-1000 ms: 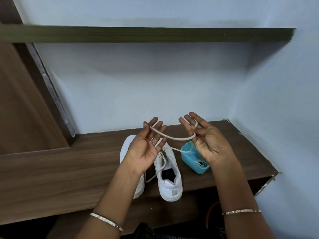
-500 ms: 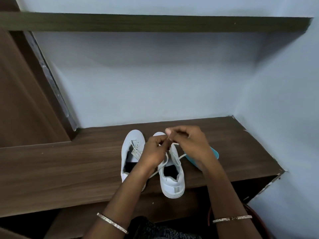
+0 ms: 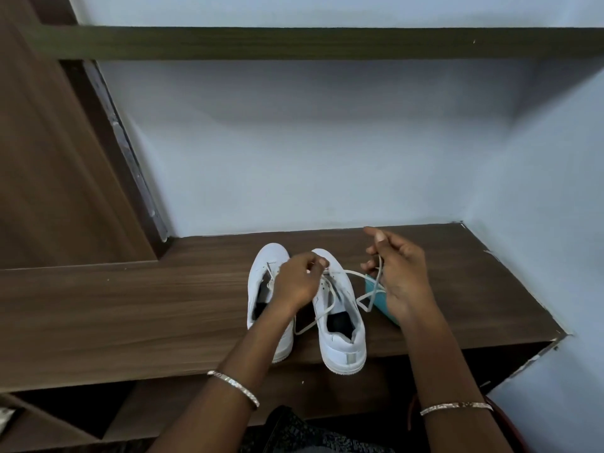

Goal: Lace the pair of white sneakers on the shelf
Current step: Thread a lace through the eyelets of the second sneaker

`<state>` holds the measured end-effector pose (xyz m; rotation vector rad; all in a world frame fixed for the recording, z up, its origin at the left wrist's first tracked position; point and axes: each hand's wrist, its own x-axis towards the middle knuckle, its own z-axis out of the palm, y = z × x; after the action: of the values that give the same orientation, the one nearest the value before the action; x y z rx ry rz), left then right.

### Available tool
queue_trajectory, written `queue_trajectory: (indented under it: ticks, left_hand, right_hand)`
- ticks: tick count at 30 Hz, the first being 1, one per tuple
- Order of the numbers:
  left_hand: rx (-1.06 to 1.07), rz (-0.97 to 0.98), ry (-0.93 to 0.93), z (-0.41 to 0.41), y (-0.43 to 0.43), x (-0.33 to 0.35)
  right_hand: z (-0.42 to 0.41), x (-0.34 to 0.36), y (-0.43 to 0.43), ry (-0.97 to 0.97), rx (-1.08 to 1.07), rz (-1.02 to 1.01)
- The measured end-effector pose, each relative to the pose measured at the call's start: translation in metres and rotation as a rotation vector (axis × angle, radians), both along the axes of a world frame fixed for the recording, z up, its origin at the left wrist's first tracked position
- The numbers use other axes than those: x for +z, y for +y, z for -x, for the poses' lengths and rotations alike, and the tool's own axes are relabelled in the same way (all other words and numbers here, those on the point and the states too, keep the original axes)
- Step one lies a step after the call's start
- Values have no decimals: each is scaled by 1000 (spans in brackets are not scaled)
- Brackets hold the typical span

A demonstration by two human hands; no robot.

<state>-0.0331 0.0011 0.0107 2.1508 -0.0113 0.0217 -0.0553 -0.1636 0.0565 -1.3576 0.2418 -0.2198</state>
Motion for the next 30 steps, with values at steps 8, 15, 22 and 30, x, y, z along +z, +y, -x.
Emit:
queue_trajectory:
  ticks: [8, 15, 22, 30]
  left_hand:
    - [-115, -617, -117, -8, -16, -34]
    - [164, -320, 137, -22, -6, -44]
    - [172, -436, 305, -29, 2, -26]
    - [142, -787, 269, -27, -8, -13]
  right_hand:
    - [-12, -10, -10, 60, -16, 2]
    - [-46, -51, 8, 155, -33, 126]
    - [-67, -76, 34, 153, -11, 516]
    - [-65, -85, 30, 204, 132, 834]
